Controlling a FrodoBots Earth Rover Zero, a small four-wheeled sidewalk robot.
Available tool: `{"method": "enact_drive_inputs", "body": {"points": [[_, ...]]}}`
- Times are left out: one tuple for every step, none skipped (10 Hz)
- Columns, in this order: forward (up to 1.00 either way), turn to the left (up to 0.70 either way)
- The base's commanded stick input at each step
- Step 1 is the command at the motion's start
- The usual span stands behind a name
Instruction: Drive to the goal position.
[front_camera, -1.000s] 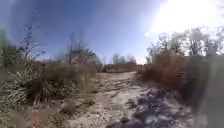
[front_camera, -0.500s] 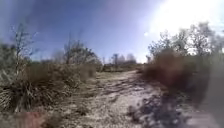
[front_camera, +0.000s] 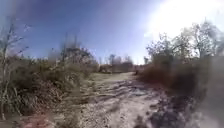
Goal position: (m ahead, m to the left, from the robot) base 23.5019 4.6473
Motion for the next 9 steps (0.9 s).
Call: {"method": "enact_drive_inputs", "body": {"points": [[0.70, -0.01], [0.70, 0.00], [0.70, 0.00], [0.70, 0.00], [0.70, 0.00], [0.70, 0.00], [0.70, 0.00], [0.70, 0.00], [0.70, 0.00]]}}
